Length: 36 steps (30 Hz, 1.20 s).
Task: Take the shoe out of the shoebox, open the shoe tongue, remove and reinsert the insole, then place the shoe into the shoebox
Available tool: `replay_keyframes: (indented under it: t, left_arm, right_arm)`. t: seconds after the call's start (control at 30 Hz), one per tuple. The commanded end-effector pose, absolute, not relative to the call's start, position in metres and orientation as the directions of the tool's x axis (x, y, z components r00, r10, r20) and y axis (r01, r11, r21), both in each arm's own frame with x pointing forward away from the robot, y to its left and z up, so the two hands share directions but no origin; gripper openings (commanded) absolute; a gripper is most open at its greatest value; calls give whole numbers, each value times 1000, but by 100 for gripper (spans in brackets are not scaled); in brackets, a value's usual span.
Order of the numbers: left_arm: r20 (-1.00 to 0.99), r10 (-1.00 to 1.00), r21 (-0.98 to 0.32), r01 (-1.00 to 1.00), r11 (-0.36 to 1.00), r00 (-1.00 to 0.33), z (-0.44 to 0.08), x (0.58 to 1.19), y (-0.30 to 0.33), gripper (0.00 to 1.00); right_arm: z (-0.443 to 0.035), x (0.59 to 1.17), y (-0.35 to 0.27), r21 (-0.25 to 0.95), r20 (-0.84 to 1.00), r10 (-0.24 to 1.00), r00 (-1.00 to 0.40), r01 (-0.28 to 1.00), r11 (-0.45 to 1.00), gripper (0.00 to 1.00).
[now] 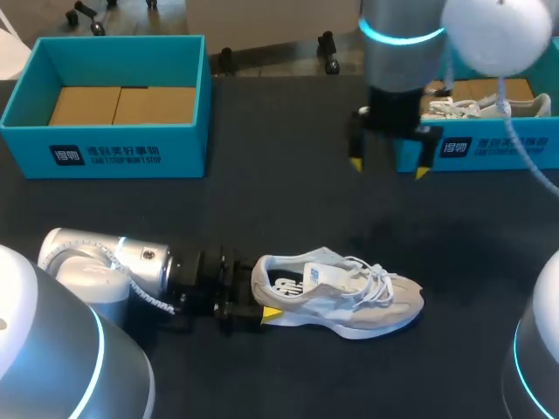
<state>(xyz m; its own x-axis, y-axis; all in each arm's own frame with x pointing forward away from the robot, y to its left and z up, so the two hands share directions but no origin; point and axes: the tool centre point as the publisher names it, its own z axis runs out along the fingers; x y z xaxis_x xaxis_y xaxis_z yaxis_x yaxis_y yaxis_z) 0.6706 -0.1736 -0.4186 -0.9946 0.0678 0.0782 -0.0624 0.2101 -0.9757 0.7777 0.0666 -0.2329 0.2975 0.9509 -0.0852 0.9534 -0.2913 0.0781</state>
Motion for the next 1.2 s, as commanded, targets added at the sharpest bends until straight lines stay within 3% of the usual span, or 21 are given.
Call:
replay_keyframes:
  t: [0.03,0.13,0.33,0.83,1.2]
  left_arm:
    - [79,69,-975,-63,212,-995,-421,671,-174,0]
    - [79,69,-975,-63,212,-995,-421,671,-174,0]
    - [79,69,-975,-63,212,-995,-421,671,-174,0]
    - [79,69,-975,-63,212,-995,-421,671,-174,0]
    - [79,69,-975,-63,212,-995,-421,671,-174,0]
  right_arm:
    - [-235,758,87,125,-104,952,287,954,-274,100]
    - [-240,746,95,136,-97,955,280,954,-266,100]
    - [-256,721,102,37,-26,974,224,974,-223,100]
    - [-256,721,102,37,-26,974,224,974,-223,100]
    - [-266,697,155,99,-149,963,223,973,-210,100]
